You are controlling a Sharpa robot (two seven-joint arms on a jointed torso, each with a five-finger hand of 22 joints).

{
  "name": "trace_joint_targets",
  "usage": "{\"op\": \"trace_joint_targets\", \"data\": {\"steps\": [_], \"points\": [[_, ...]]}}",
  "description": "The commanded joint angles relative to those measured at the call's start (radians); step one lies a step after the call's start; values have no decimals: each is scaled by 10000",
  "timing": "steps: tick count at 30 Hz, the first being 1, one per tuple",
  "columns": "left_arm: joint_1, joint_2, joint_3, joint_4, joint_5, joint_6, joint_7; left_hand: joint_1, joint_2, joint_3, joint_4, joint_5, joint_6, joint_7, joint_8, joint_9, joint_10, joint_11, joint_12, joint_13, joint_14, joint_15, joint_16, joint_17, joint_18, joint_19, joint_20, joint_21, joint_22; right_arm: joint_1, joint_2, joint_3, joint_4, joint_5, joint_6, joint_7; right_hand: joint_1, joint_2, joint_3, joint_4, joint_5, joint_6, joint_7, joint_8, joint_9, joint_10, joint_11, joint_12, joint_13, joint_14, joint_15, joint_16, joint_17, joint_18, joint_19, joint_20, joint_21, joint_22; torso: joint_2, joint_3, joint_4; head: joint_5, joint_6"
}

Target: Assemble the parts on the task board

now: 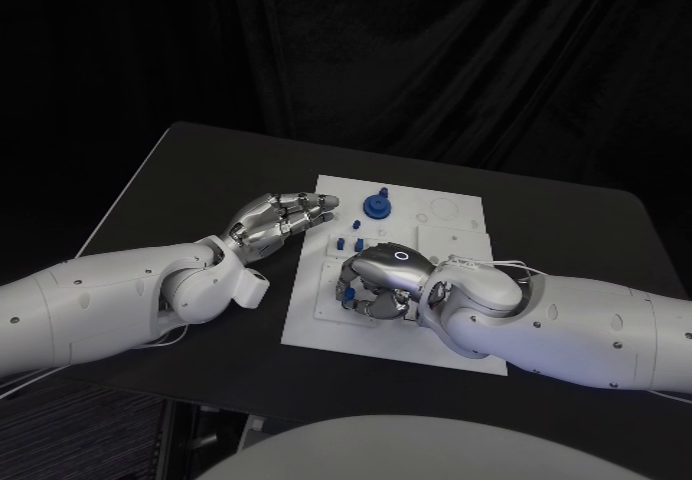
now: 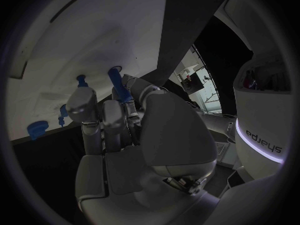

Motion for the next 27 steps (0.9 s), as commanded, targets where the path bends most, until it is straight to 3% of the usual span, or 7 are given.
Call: {"op": "trace_joint_targets", "data": {"steps": [1,16,25,27], "points": [[-19,36,8,7,32,149,75,56,16,78,2,31,50,486,57,13,82,9,38,11,80,20,34,9,-143,52,18,6,14,-43,21,-10,-66,-67,-118,73,26,62,-59,30,-202,-81,-21,77,47,417,-348,-22,141,31,29,-12,11,-33,41,-1,34,1123,0,-3,0,-7,-2],[-43,72,8,-43,33,193,50,56,16,78,2,31,50,486,57,13,82,9,38,11,80,20,34,9,-143,52,18,6,14,-162,124,-10,-167,-67,-220,220,1,88,-222,104,-831,-151,-48,117,230,532,-384,-75,170,31,11,-27,10,-32,46,-5,26,1117,0,-2,1,-18,-2],[-64,71,8,-51,33,205,23,49,22,93,9,24,47,488,57,12,77,9,35,9,82,20,43,8,-147,53,15,4,8,-178,45,-10,-116,-67,-141,165,-6,73,-336,142,-990,-160,-70,277,433,593,-397,-157,164,23,0,-54,-23,-29,43,-15,-10,1107,-2,-2,-1,-13,-2],[-69,69,8,-53,33,207,17,49,22,93,9,24,47,488,57,12,77,9,35,9,82,20,43,8,-147,53,15,4,8,-183,13,-11,-92,-67,-114,145,-13,78,-412,179,-1039,-175,-88,442,627,615,-404,-226,155,14,-7,-77,-49,-26,39,-21,-38,1100,-1,2,0,-18,-2]]}}
